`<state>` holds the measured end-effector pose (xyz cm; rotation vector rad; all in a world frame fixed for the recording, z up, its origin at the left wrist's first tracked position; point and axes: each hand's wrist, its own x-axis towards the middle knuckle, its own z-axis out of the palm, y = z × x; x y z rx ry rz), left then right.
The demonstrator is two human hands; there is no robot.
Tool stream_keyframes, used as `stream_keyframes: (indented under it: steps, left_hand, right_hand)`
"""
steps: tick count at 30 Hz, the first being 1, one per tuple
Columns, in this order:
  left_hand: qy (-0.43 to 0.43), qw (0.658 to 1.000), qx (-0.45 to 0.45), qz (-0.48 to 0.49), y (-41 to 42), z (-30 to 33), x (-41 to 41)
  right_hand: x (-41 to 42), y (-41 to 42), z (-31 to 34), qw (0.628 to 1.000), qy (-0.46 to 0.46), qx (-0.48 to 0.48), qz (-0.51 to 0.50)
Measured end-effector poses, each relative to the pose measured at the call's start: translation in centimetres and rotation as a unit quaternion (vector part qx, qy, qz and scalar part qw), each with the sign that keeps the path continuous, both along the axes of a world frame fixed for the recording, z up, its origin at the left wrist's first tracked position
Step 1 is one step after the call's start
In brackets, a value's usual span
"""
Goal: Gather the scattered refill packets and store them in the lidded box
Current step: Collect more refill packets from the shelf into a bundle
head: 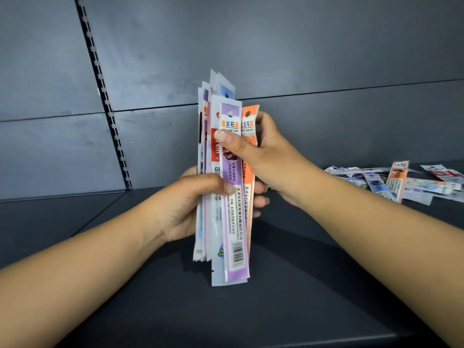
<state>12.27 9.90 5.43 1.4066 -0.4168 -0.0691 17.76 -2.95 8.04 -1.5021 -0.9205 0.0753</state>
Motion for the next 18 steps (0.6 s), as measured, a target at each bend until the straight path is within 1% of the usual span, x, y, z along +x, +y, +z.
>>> stream_keyframes:
  steps: [1, 4, 6, 9, 12, 14, 18]
  left_hand:
    - [0.01, 1.0, -0.001, -0.012, 0.2, 0.0, 0.0]
    - [0.04, 0.997, 0.028, -0.065, 0.7, 0.1, -0.1]
    - [0.047, 0.995, 0.037, -0.086, 0.9, 0.0, -0.2]
    - [0.042, 0.994, 0.04, -0.088, 0.7, 0.0, -0.1]
    - [0.044, 0.992, 0.033, -0.113, 0.1, -0.1, 0.0]
    - [0.041, 0.994, 0.03, -0.101, -0.4, -0.3, 0.0]
    - [0.007, 0.997, 0.039, -0.066, -0.5, -0.1, 0.1]
  right_hand:
    - [0.1, -0.2, 0.0, 1.0, 0.013, -0.016, 0.013]
    - [0.3, -0.6, -0.3, 0.996, 0.01, -0.063, 0.067]
    - [0.3, -0.6, -0.4, 0.993, 0.02, -0.059, 0.099]
    - [0.2, -0.2, -0.4, 0.99, 0.041, -0.029, 0.135]
    - [0.2, 0.0, -0.6, 0.986, 0.027, -0.026, 0.163]
    - [0.2, -0.1, -0.6, 0.985, 0.023, -0.024, 0.168]
    - [0.1, -0.3, -0.1, 0.992, 0.007, -0.007, 0.124]
